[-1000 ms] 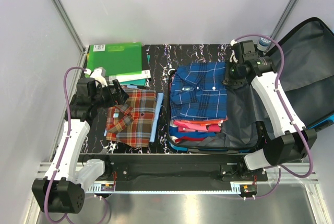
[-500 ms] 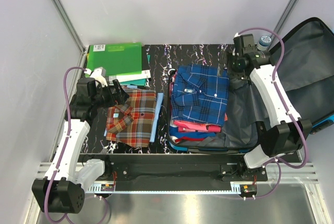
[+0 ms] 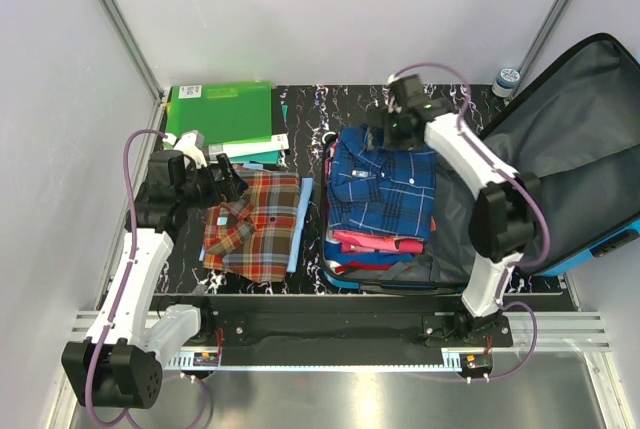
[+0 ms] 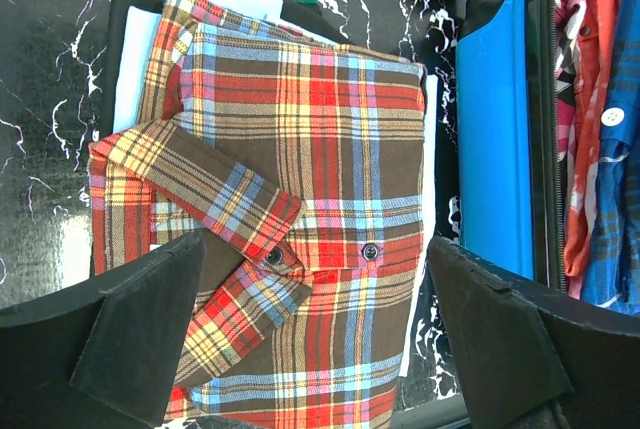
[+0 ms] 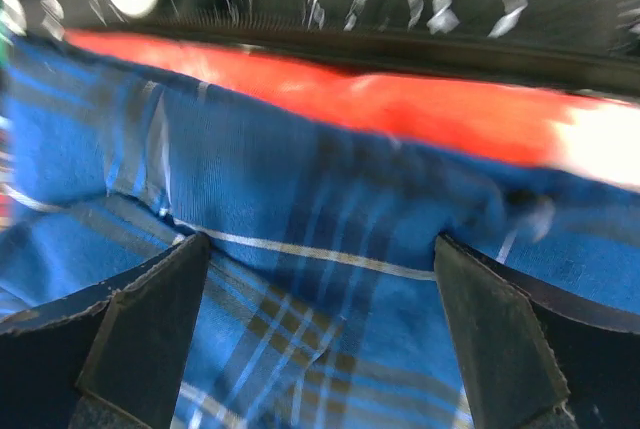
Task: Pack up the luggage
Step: Place the clothes in the luggage, then pick up the clothes at the center of the board.
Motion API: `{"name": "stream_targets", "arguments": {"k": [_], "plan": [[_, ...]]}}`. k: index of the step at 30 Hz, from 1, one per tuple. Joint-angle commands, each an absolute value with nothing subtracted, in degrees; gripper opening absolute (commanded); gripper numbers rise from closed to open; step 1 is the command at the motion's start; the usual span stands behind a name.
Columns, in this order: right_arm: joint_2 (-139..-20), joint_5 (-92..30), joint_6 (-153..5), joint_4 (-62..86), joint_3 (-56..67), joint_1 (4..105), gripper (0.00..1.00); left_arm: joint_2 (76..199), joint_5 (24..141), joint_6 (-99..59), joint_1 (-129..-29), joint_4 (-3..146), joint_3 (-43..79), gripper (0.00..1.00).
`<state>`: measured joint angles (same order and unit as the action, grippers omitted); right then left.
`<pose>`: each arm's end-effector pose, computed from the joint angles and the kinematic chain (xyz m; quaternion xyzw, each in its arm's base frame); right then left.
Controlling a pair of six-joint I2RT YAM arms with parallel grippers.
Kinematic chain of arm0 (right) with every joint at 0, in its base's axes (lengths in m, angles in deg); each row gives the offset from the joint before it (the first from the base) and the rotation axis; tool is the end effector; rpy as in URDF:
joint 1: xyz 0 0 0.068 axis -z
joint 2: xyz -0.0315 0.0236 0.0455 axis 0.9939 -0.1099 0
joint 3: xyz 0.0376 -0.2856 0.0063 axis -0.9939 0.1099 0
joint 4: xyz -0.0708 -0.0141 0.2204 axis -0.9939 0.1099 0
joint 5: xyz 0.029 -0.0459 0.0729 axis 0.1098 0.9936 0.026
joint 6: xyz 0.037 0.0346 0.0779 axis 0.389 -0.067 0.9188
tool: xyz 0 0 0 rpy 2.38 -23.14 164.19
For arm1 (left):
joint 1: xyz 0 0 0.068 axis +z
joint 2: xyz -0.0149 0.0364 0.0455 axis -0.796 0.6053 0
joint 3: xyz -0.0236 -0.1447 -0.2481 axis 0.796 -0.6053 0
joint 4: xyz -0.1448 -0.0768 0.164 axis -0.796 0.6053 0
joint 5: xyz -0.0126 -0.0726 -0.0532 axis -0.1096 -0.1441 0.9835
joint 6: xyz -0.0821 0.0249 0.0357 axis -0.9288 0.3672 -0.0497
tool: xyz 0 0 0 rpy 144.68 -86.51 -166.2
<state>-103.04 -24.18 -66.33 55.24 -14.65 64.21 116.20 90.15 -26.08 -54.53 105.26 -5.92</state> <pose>0.3820 0.1367 0.2882 -0.0451 0.9448 0.1021 0.3081 0.1950 -0.0292 0.2852 -0.0636 0.8859 -0.1995 0.4140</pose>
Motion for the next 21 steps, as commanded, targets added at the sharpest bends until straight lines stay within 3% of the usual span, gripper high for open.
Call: {"name": "stream_targets", "arguments": {"k": [1,9,17,21], "plan": [[-106.6,-24.6,-66.3,52.4,-9.5,58.2,0.99,116.1,91.3,-26.4,-54.2,102.3,-6.0,0.99],[-107.5,-24.4,-64.2,49.4,0.0,53.8,0.98,116.3,90.7,-26.3,-54.2,102.3,-6.2,0.99],[-97.9,-19.0,-63.1,52.3,-9.1,53.1,0.99,118.7,84.8,-25.8,-54.2,103.8,-5.7,0.99],[-94.3,-20.2,-61.7,51.7,-14.1,48.1,0.98,118.0,82.0,-25.4,-54.2,104.1,-5.5,0.99]]}}
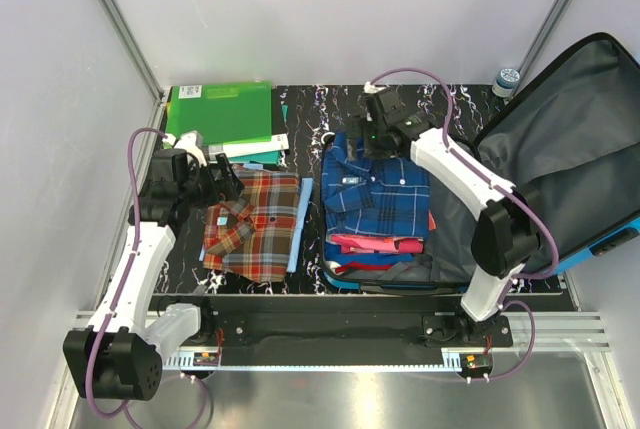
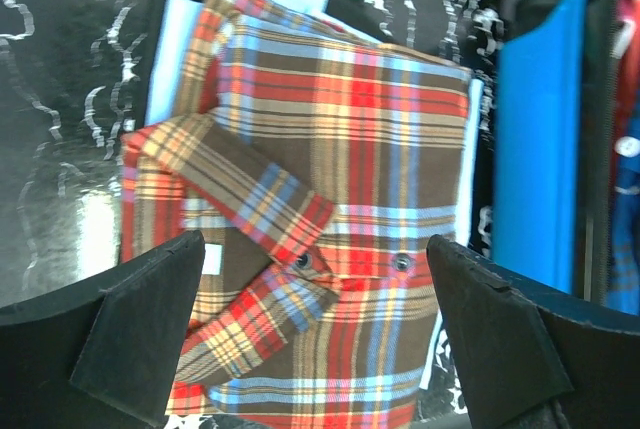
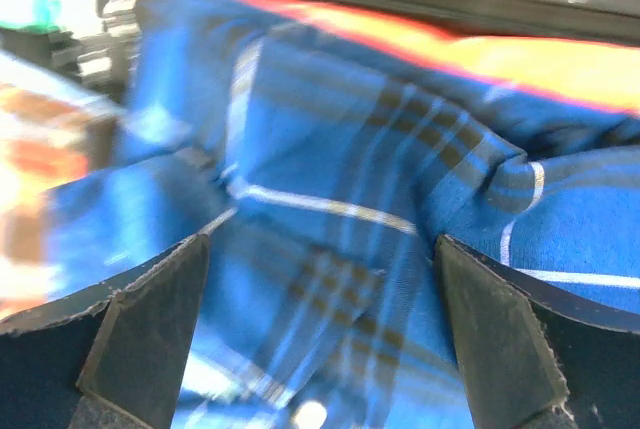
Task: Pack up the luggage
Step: Pick up the clothes at the center of the board.
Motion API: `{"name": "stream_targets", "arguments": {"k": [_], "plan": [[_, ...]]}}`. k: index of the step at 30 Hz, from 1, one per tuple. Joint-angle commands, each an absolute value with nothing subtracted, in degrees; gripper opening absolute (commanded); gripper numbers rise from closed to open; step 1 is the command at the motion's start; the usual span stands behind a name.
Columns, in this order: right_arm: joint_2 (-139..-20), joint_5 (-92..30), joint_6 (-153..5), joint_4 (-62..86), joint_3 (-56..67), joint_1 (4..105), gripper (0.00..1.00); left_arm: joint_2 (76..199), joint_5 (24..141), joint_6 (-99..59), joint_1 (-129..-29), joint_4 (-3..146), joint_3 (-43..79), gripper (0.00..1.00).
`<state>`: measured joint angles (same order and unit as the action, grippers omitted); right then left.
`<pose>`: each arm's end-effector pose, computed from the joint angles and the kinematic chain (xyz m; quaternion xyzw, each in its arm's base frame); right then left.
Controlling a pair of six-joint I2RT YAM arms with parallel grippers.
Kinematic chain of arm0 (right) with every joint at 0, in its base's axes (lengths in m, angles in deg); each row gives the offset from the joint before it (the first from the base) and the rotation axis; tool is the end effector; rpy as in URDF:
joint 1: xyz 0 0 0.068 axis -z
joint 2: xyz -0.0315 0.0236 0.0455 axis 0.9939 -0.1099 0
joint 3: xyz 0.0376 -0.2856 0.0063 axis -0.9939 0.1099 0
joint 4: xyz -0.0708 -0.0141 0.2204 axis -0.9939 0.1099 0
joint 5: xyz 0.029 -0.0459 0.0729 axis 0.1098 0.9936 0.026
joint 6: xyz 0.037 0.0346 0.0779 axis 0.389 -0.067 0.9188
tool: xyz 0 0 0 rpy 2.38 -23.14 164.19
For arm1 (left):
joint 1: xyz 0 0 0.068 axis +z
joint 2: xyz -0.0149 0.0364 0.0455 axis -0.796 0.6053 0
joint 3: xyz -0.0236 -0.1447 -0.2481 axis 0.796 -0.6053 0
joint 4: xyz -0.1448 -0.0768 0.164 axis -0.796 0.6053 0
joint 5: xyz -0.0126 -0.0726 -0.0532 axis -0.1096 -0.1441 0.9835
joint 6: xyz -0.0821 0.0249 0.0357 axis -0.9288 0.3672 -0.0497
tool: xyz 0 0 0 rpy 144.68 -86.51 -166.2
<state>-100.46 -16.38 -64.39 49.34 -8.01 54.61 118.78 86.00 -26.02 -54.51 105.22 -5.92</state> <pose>0.3530 0.1850 0.2790 -0.0845 0.9353 0.0791 0.3344 0.2039 -0.0236 0.2763 -0.0832 0.8968 -0.1654 0.4019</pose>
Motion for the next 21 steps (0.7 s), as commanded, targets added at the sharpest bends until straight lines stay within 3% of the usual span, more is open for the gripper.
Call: {"name": "stream_targets", "arguments": {"k": [1,11,16,21], "plan": [[-94.2,-20.6,-60.9,51.1,-14.5,44.8,0.98,118.0,82.2,-25.3,-54.2,104.1,-5.4,0.99],[-95.8,-23.5,-50.8,42.4,-8.0,28.9,0.96,118.0,83.7,-23.1,-54.2,103.4,-2.9,0.99],[-95.5,-16.1,-51.9,44.7,-7.9,28.9,0.96,118.0,84.0,-22.6,-54.2,104.7,-3.0,0.99],[-97.6,-17.4,-50.7,45.0,-9.9,28.8,0.97,117.1,83.0,-22.0,-54.0,105.1,-3.0,0.99]]}}
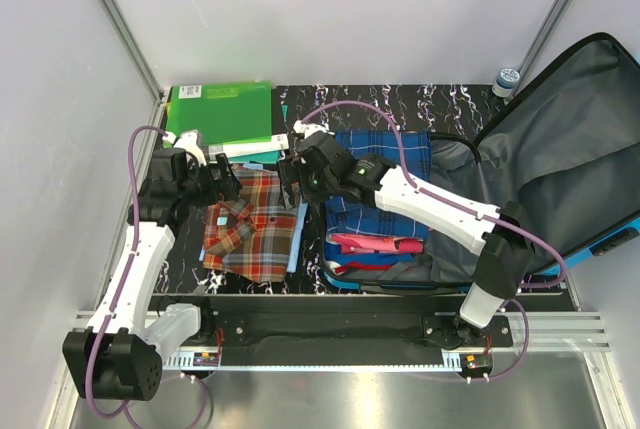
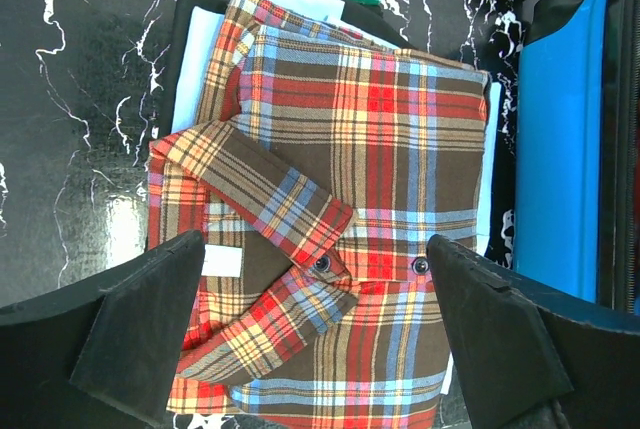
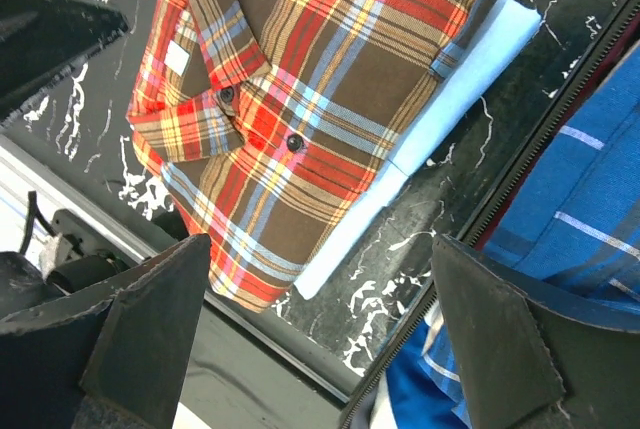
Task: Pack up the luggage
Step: Pick up the clothes at the center of the board.
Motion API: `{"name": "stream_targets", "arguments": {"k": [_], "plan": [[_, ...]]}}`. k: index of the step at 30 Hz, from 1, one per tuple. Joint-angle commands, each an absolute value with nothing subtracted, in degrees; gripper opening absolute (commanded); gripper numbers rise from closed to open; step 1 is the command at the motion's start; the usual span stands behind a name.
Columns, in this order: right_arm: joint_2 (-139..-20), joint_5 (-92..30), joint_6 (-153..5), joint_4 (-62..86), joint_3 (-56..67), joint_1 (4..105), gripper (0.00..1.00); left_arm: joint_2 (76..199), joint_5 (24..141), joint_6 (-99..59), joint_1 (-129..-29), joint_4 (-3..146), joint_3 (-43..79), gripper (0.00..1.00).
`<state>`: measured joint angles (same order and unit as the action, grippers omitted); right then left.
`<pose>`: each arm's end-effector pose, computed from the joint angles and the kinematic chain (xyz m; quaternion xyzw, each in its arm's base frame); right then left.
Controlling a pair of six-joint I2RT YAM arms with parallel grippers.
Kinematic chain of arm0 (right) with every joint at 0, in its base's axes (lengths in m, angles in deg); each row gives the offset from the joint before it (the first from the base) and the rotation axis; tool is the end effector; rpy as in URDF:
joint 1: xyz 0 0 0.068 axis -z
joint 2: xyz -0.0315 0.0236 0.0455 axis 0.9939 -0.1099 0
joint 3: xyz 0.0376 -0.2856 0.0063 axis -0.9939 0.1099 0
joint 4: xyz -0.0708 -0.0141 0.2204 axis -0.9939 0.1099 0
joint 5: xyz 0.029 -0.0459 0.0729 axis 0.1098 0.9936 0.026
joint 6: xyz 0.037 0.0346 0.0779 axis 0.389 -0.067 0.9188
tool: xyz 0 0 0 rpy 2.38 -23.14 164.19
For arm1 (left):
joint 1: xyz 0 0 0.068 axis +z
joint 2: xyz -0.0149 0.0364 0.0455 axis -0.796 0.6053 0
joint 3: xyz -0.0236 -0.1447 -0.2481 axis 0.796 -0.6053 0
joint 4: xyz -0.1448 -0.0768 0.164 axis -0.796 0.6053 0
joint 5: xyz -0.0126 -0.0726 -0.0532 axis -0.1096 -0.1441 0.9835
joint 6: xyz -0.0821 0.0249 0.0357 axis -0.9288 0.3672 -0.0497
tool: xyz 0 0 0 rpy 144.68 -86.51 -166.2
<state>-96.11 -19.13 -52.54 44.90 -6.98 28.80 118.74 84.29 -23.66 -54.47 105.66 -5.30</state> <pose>0.2303 0.3174 0.3097 -0.1977 0.8934 0.2422 0.3227 0.2043 -0.0210 0.2788 -0.0712 0.8980 -0.1440 0.4096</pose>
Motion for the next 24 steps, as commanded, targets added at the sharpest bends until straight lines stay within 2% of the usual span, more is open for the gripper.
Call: {"name": "stream_targets", "arguments": {"k": [1,10,24], "plan": [[-98.5,-18.1,-50.1,45.0,-9.9,28.8,0.97,116.8,83.0,-21.9,-54.0,105.2,-3.1,0.99],[-104.5,-28.9,-43.5,35.6,-7.7,28.8,0.92,116.4,85.1,-22.2,-53.9,105.2,-3.4,0.99],[-112.2,-19.5,-37.7,36.1,-7.1,28.5,0.86,115.8,85.8,-22.3,-53.9,105.2,-3.5,0.99]]}}
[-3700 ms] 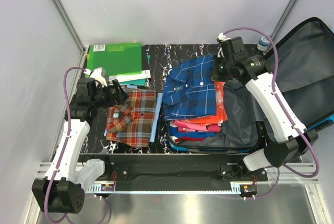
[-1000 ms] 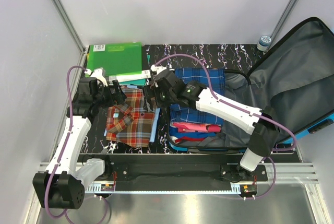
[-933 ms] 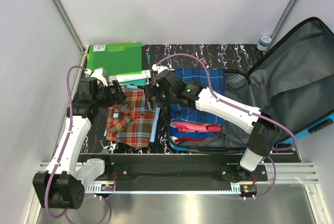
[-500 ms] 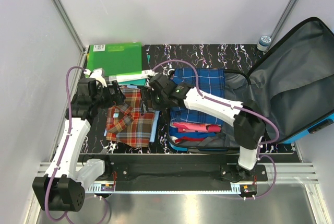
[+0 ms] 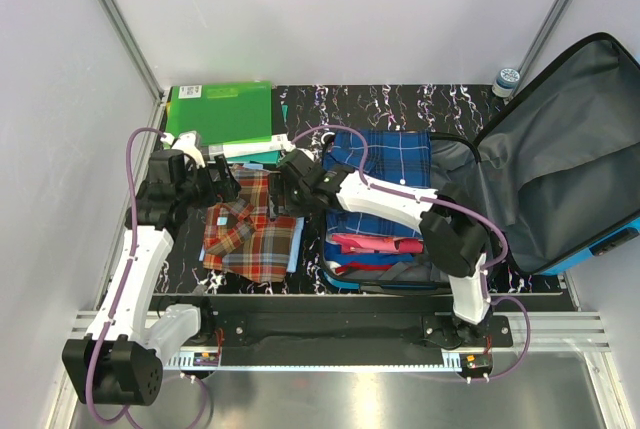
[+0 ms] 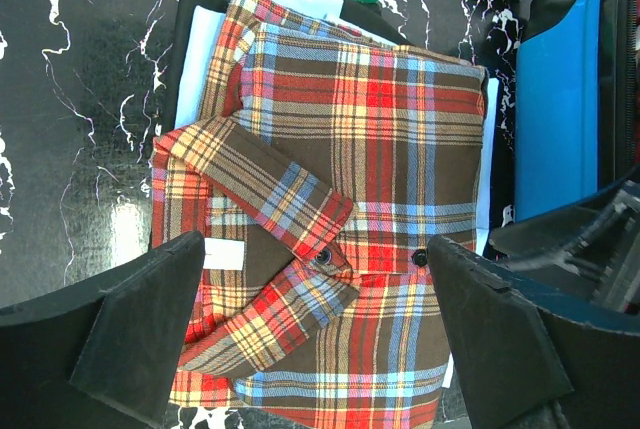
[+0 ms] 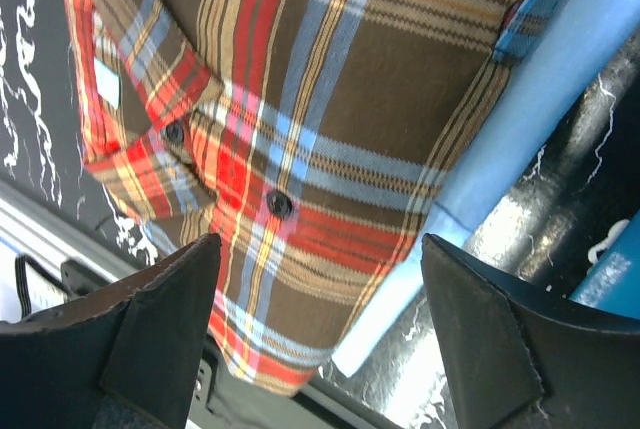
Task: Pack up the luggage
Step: Pick up the clothes at the center of the board.
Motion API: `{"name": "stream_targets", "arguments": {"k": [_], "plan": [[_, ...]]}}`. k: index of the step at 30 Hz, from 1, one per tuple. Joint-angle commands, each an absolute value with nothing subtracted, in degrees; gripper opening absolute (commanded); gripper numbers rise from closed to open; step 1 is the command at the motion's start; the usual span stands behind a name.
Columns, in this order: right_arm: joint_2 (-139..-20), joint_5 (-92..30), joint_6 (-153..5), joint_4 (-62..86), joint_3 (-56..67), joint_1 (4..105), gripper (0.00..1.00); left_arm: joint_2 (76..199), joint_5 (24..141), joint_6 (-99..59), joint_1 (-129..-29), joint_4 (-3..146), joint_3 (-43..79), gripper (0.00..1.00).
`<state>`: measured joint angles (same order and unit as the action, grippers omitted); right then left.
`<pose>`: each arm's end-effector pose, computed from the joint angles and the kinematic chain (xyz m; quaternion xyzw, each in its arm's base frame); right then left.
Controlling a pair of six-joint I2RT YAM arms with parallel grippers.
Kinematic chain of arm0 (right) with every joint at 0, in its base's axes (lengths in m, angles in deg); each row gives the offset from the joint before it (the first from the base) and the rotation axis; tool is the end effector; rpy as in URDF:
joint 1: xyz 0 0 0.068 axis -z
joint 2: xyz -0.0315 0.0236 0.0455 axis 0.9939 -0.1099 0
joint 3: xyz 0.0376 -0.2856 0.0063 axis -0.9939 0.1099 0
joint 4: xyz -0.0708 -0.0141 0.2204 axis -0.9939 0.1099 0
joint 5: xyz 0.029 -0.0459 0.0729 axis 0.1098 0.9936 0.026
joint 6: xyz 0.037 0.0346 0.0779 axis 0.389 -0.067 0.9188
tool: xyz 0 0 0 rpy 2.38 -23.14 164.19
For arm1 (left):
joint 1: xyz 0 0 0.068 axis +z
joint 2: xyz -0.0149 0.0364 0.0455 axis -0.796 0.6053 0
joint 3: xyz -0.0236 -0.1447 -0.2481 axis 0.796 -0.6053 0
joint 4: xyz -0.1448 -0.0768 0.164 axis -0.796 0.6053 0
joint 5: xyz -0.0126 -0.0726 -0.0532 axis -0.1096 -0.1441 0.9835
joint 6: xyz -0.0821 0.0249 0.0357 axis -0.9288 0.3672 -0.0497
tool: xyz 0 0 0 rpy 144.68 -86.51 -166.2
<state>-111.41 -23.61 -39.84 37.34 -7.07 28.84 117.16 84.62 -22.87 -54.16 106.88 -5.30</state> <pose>0.2573 0.3666 0.2171 -0.1158 0.9331 0.2546 0.2261 0.1976 -0.0202 0.2813 -0.0658 0.8969 -0.1428 0.4133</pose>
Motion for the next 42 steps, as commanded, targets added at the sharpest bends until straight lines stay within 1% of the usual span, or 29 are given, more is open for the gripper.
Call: {"name": "stream_targets", "arguments": {"k": [1,13,17,23,25,27,28,33,35,37,38,42], "plan": [[-112.9,-19.4,-37.6,36.0,-7.5,28.4,0.86,115.7,85.9,-22.3,-53.9,105.1,-3.5,0.99],[-116.0,-18.7,-36.6,36.1,-8.3,28.4,0.85,114.8,85.1,-22.2,-53.9,105.1,-3.9,0.99],[-116.2,-19.7,-36.6,34.7,-8.2,28.4,0.83,114.7,85.1,-22.2,-53.9,105.1,-4.1,0.99],[-114.3,-22.2,-36.8,30.1,-6.8,28.1,0.74,115.7,83.1,-22.2,-53.9,105.4,-5.0,0.99],[-113.8,-22.8,-36.6,29.6,-6.6,28.0,0.67,116.9,81.3,-22.3,-53.9,105.5,-5.3,0.99],[-113.8,-23.0,-36.6,28.8,-6.5,27.9,0.62,118.7,80.4,-22.7,-53.9,106.0,-5.3,0.99],[-113.9,-23.1,-36.6,27.8,-6.4,27.8,0.58,120.7,80.5,-22.7,-53.9,106.3,-5.1,0.99],[-116.2,-26.7,-35.9,25.5,-6.0,27.8,0.55,127.6,83.0,-22.7,-53.9,107.2,-4.2,0.99],[-116.7,-28.5,-35.2,23.2,-5.1,27.8,0.55,130.1,82.5,-22.6,-53.9,107.6,-4.2,0.99],[-117.1,-29.1,-35.0,22.0,-4.9,27.8,0.58,131.7,82.4,-22.7,-53.9,107.9,-4.2,0.99],[-117.1,-29.3,-35.2,21.9,-4.7,27.8,0.64,132.7,82.6,-22.6,-53.9,108.1,-4.3,0.99],[-117.1,-29.3,-35.7,21.4,-4.2,27.8,0.71,135.8,82.3,-22.6,-53.9,108.1,-4.4,0.99]]}}
